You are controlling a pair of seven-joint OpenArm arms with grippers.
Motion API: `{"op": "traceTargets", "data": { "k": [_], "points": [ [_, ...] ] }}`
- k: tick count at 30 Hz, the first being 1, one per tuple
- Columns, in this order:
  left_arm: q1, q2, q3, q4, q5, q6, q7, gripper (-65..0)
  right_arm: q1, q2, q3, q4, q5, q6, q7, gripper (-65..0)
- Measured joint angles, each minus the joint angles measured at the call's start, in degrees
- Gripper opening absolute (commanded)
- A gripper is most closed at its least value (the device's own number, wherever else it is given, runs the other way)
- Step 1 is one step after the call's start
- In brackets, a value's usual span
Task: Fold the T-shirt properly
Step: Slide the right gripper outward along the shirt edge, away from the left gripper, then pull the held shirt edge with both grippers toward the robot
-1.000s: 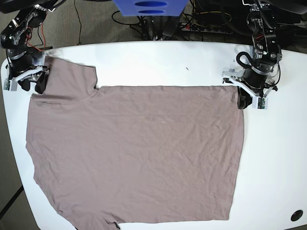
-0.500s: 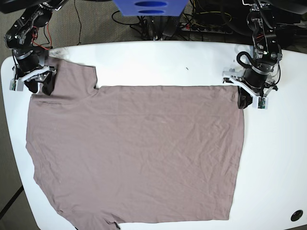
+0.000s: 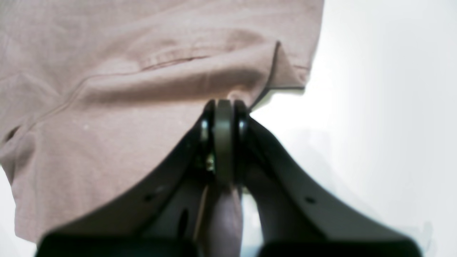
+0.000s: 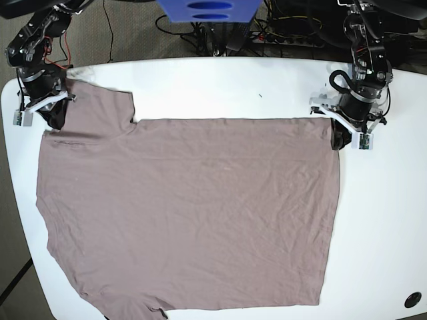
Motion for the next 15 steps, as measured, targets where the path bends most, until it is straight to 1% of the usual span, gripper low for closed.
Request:
{"op": "traceTargets", "data": {
  "k": [7, 11, 12, 15],
  "points": [
    [0.9, 0.0, -0.9, 0.2, -0.1, -0.1, -0.3, -65.0, -2.0, -0.2, -0.4, 2.6, -0.1, 0.2, -0.2, -65.0],
    [1.3, 0.2, -2.2, 0.4, -0.1, -0.3, -0.2, -65.0, -3.1, -0.3, -0.6, 4.7, -0.5, 0.2, -1.3, -65.0],
    [1.4, 0.2, -3.2, 0.5, -0.2, -0.7, 0.5, -65.0, -3.6, -0.4, -0.8, 5.9, -0.7, 0.2, -2.3, -65.0],
    [1.7, 0.0, -4.0, 0.7, 0.0, -0.4, 0.8, -65.0, -4.3, -0.5, -0.8, 6.9, -0.9, 0.2, -2.6, -65.0]
  ]
}}
